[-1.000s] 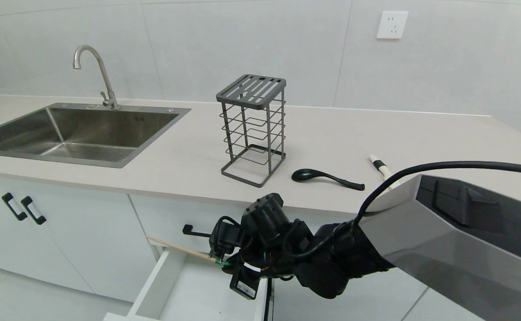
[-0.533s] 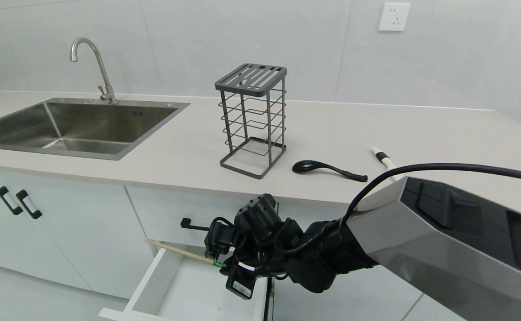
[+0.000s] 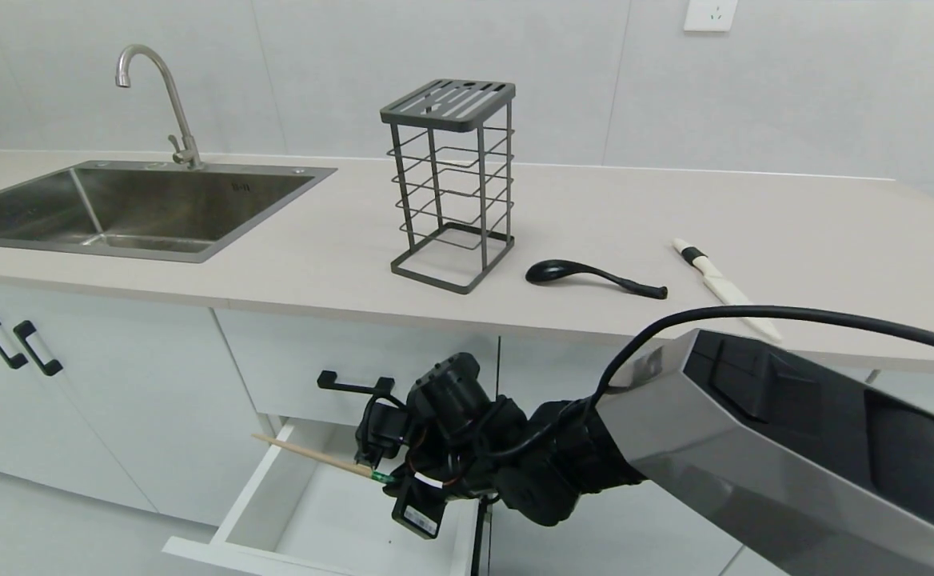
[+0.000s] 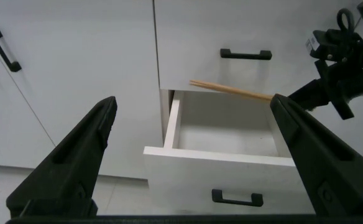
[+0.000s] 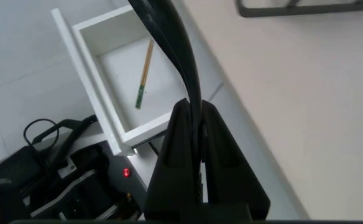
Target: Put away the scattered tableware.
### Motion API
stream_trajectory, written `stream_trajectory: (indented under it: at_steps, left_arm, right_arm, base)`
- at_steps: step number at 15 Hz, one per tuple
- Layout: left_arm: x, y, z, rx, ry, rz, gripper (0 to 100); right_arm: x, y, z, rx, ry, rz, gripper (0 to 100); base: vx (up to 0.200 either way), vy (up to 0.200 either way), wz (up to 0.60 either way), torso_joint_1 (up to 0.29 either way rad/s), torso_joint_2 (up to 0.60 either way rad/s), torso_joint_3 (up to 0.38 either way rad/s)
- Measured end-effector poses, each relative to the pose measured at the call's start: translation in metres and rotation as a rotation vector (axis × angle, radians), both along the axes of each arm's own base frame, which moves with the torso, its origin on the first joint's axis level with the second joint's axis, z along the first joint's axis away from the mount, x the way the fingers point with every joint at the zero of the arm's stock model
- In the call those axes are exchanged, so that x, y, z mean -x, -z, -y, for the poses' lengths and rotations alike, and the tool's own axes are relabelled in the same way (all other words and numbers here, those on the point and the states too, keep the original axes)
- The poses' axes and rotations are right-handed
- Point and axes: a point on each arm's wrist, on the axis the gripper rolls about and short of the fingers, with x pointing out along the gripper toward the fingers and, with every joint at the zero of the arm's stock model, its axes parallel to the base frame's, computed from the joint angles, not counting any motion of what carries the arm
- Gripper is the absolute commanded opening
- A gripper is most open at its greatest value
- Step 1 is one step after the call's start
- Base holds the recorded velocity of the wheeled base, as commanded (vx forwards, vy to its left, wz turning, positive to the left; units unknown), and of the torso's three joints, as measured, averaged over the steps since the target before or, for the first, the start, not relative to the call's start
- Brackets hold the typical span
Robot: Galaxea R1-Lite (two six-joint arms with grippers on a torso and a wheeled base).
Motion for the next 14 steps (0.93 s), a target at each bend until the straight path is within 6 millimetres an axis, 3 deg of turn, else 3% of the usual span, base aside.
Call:
stream_trajectory:
  at_steps: [14]
  left_arm:
    - [0.000,0.000,0.000,0.000,0.000,0.001,100]
  right_arm:
    - [-0.010,0.016,-0.001,0.016,0.013,-0.002,0]
  base:
    - [0.000,0.000,0.00,-0.113,0.19,0.083]
